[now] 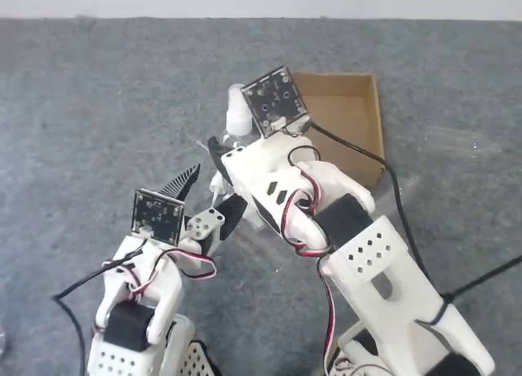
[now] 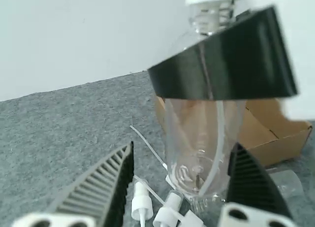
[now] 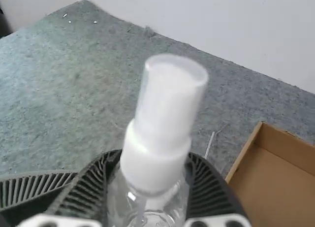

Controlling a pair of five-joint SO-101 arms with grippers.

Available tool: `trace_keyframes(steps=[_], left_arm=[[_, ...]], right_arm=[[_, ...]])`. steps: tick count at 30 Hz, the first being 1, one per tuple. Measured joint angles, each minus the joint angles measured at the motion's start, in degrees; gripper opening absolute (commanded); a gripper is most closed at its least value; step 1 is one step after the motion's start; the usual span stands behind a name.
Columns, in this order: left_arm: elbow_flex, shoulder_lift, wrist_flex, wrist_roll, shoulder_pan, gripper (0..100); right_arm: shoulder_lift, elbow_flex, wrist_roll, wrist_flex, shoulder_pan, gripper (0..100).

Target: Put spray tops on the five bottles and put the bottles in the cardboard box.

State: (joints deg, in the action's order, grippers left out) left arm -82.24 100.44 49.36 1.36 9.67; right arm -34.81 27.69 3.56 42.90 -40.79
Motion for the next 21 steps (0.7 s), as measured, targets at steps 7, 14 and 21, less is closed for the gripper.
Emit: trace_keyframes(steps=[7, 14, 21], left_arm=[[0.00, -0.09, 0.00, -0.09, -3.60, 8], [-2.20, -0.62, -3.87, -0.09, -8.18, 1], [-2.46, -0.79, -4.13, -0.09, -8.00, 1]], right_arm=[[5.27, -0.09, -0.97, -10.11, 9.67, 0.6], [22.51, 0.00, -0.97, -30.95, 15.65, 0.6], [37.63, -6.77, -0.97, -38.95, 20.66, 0.6]])
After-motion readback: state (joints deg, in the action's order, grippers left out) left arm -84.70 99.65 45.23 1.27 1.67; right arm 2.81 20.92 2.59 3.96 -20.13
